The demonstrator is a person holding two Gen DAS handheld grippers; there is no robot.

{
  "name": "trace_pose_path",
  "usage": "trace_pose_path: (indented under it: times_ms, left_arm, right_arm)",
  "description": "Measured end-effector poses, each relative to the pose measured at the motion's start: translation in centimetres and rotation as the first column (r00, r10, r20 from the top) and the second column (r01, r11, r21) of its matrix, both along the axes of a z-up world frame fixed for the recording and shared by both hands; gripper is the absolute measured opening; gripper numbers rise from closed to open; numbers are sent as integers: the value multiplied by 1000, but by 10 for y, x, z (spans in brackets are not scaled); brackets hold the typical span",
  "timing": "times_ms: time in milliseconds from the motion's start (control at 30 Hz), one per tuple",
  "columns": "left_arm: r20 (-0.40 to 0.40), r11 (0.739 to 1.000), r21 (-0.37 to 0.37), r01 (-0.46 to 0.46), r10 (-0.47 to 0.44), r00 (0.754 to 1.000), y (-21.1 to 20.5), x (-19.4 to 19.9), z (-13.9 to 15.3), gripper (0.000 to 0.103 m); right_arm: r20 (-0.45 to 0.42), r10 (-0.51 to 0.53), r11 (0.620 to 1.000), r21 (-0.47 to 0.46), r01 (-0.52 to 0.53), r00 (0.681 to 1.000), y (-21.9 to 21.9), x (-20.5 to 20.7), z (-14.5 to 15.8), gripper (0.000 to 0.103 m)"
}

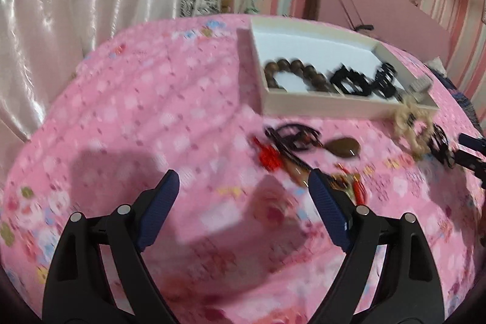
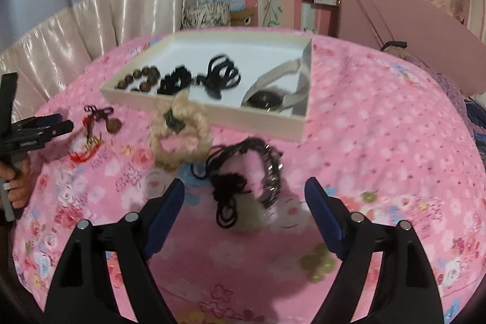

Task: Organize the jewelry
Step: 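Grasp the black cord necklace with pendant using the right gripper, then lift the black cord necklace with the right gripper while the left gripper reaches toward the red-tasseled pendant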

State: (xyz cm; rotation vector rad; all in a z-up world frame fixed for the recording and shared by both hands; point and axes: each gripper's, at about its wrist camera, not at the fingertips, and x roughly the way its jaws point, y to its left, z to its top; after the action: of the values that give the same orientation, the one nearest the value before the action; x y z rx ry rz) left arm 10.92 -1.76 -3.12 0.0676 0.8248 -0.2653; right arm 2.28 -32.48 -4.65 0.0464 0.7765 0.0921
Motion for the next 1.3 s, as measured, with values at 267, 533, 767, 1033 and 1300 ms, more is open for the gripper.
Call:
trace_pose_path:
  times_ms: [267, 533, 767, 1033, 1300]
  left_arm:
    - [8, 997, 39, 62, -63, 998, -21, -16, -7, 86]
    - [1, 996, 39, 81, -81, 997, -22, -16, -9, 86]
    - [2, 996, 35, 84, -84, 996, -22, -24, -8, 86]
    - [-4, 992, 43, 120, -120, 993, -27, -44, -10, 86]
    - [-9, 991, 37, 129, -128, 992, -31, -48, -11, 86]
  right_arm:
    - [-38, -29, 996, -83, 26, 999, 5, -6, -12, 30]
    - [-30, -53, 998, 44, 54, 998, -27, -37, -14, 36]
    - [-53, -39, 999, 28, 40, 998, -27, -48, -19, 36]
    - [-49, -60, 997, 39, 62, 997, -32, -73, -21, 48]
    - [-30, -49, 999, -5, 49, 998, -24, -83, -20, 33]
